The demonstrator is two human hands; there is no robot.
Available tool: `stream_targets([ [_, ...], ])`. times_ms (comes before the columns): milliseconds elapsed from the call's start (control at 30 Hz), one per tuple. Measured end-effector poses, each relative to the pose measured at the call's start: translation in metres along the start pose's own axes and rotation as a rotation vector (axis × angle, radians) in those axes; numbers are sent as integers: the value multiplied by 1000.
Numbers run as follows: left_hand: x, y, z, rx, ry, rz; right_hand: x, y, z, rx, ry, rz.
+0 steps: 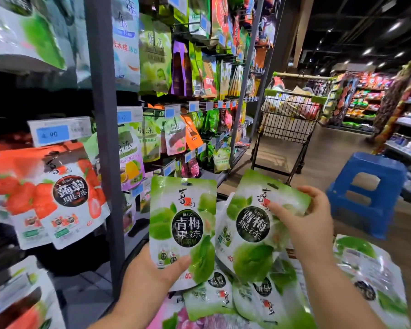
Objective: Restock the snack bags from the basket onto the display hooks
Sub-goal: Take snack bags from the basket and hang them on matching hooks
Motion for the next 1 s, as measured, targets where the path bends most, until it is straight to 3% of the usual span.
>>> stream_targets([
  [67,1,-1,0,5,-7,7,-5,14,11,104,-61,84],
  [233,2,-5,0,33,-22,26,-21,29,31,74,-337,181],
  [367,3,-8,-1,-3,-34,24,-26,36,32,-167,-568,180],
  [467,5,-8,-1,-123,-36,-19,-27,33,34,-219,-568,153],
  [600,6,-4,-4,-319,37,-69,-27,30,38,-105,-532,195],
  [733,8,3,-16,-357,90,-46,-24,19,38,117,-540,240],
  [1000,0,42,-52,-289,181,96,-29,-23,37,384,-755,192],
])
Point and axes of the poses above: each hand's wrist, its own x-axis towards the middle knuckle, its own z-axis out of the palm, y = z × x, the point moved 1 cm from there along x, towards the middle knuckle, and after that the axes turned 12 degrees about -x, right-handed, at the moved point
